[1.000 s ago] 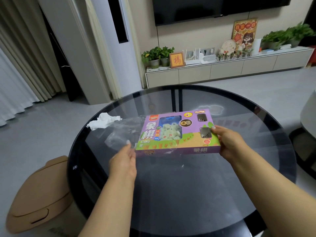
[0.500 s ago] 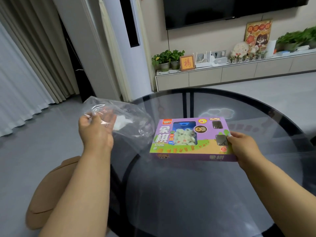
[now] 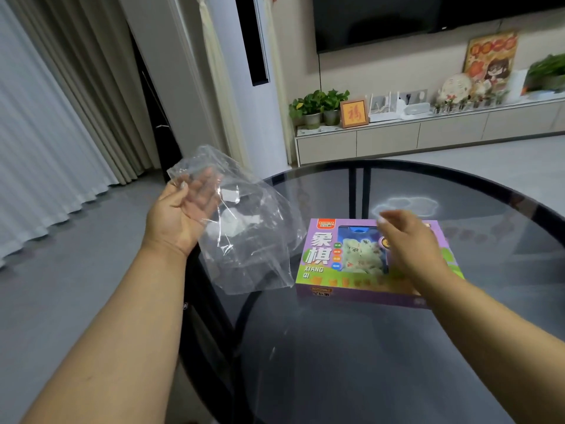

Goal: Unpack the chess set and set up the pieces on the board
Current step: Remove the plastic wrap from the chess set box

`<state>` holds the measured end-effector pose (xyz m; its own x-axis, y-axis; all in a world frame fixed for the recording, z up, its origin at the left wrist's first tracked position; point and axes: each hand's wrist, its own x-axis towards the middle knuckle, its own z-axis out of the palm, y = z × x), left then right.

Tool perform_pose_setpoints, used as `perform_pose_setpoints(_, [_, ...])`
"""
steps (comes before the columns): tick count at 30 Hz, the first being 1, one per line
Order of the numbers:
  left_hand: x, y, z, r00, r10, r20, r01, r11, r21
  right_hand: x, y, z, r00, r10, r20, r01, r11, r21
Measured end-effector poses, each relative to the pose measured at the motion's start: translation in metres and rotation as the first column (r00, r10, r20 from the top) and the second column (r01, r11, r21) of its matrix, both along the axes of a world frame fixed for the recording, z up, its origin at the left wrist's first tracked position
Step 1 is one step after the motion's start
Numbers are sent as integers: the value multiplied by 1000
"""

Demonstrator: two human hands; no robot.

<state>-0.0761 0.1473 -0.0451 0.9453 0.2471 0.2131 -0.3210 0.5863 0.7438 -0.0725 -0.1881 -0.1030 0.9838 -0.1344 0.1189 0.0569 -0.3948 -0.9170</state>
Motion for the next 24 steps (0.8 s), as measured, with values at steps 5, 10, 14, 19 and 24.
perform_pose_setpoints(5, [8,9,-10,995,-99,5,99,991,-94,40,80,13,939,275,-205,-251,958,137])
perform_pose_setpoints(10, [2,14,-16,980,-185,74,195,970,-146,56,126,11,861,353,-365,-286,931,227])
perform_pose_setpoints(14, [0,19,-15,949,-299,104,311,939,-143,65,133,15,861,396,-318,-273,889,368])
perform_pose_setpoints(19, [10,32,-18,947,-301,111,318,926,-202,63,141,8,746,575,-337,-388,786,482])
perform_pose_setpoints(24, [21,45,-17,991,-119,-61,110,985,-136,67,149,-7,838,529,-135,-277,626,728])
